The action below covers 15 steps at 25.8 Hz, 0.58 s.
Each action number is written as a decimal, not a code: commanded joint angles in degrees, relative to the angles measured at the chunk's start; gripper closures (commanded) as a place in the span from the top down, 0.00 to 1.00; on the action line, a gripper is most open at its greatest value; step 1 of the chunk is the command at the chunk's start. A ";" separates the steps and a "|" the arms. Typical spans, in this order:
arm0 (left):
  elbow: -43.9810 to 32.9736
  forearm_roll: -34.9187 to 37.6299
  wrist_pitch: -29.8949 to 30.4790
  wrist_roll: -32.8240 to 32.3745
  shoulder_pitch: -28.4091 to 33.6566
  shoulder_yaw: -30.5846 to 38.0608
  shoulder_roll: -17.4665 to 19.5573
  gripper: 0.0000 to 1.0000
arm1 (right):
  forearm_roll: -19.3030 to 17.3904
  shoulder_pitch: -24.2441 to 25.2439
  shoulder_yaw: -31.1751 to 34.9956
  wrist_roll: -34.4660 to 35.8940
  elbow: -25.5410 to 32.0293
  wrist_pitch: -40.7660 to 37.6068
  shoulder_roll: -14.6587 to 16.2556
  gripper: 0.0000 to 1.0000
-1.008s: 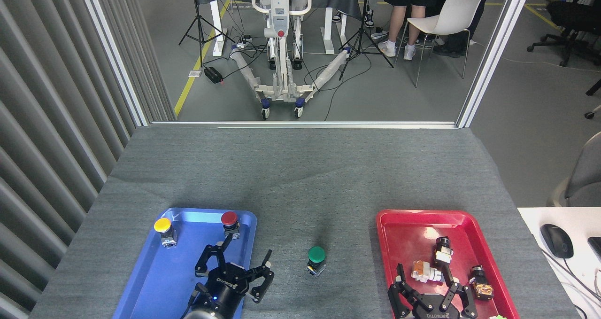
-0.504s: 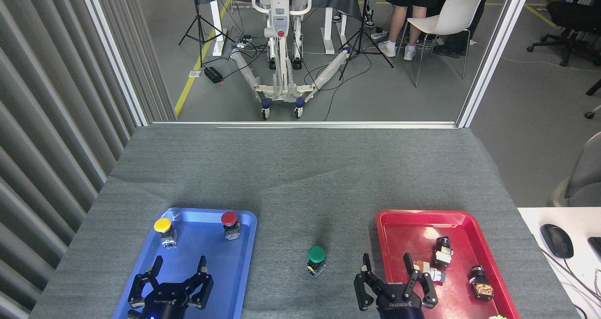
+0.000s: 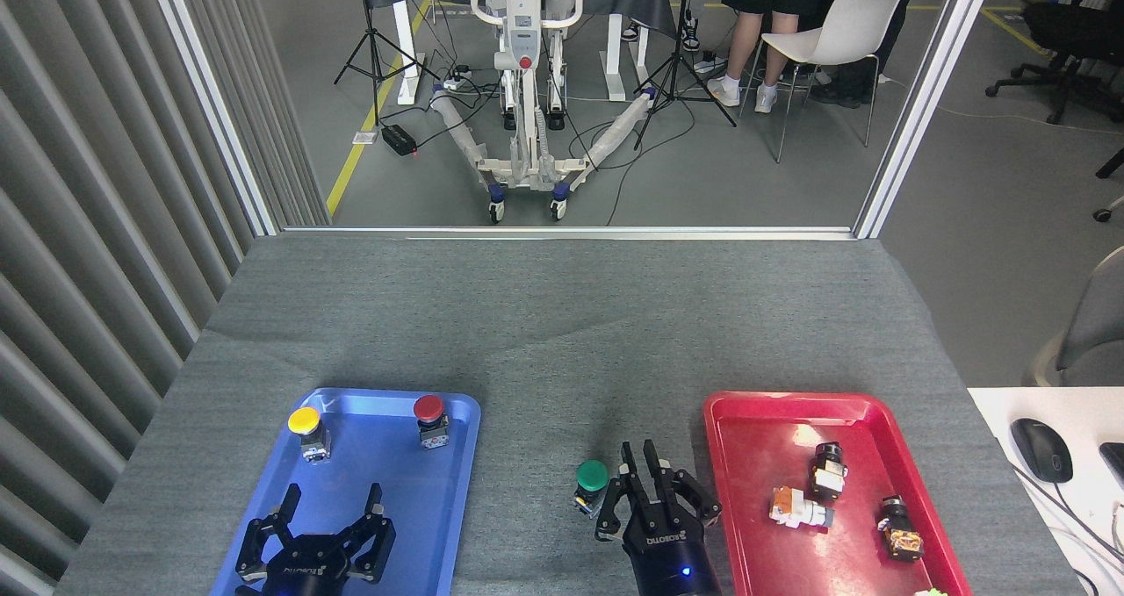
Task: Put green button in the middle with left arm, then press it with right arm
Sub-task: 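Move the right gripper over the green button, then press down on the green button with the right gripper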
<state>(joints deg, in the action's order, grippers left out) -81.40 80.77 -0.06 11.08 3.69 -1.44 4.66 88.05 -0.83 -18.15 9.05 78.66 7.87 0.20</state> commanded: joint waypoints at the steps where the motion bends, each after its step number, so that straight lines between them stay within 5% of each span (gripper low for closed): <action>1: 0.01 -0.17 -0.03 -0.01 0.00 0.04 0.00 1.00 | 1.60 -1.55 -1.54 -0.61 -2.11 -0.23 -1.07 0.00; 15: 0.28 -0.35 -0.21 -0.09 -0.08 0.04 -0.09 1.00 | 1.51 -5.94 -3.48 -0.70 -12.92 0.39 -4.50 0.00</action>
<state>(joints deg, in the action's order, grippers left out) -81.17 80.43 -0.27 11.01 3.62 -1.41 4.57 89.63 -6.02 -21.05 8.33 68.53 8.08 -3.39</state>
